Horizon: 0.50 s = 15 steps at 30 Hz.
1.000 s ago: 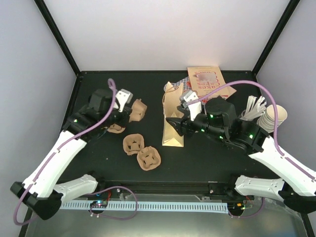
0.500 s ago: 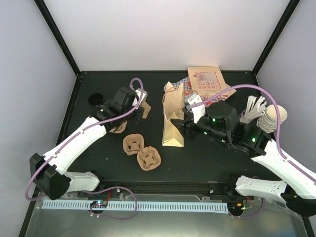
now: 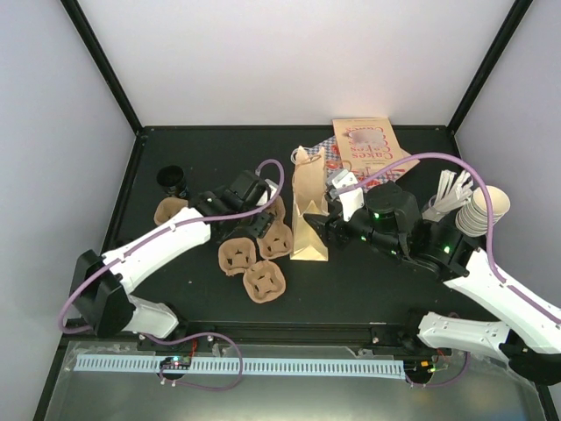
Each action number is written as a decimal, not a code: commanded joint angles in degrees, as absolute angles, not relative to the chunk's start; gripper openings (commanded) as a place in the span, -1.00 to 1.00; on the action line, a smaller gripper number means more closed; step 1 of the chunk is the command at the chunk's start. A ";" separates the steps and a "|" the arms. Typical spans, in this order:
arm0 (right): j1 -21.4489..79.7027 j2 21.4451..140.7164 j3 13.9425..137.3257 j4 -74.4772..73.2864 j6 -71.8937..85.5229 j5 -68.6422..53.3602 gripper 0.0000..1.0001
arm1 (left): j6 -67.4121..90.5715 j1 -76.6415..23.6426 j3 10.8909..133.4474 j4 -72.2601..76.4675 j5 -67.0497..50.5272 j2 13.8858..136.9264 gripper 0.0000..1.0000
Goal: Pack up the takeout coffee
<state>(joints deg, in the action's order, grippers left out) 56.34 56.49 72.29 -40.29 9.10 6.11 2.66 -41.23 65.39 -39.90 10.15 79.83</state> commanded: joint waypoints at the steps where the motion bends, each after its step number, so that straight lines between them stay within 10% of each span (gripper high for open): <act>1: 56.34 55.24 71.62 -38.80 9.14 6.82 0.42 | 7.70 -41.79 65.77 -47.79 8.69 75.12 0.63; 5: 56.34 55.17 71.12 -38.18 9.22 6.30 0.43 | 8.35 -42.30 63.21 -52.12 3.46 70.18 0.95; 15: 56.34 55.23 71.08 -37.47 9.05 5.88 0.44 | 15.41 -46.62 55.39 -50.03 -0.16 69.69 0.98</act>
<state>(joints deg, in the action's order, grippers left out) 56.34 55.92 71.11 -38.85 9.10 5.91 10.72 -45.15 55.79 -49.74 1.45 68.42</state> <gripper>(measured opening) 0.721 0.988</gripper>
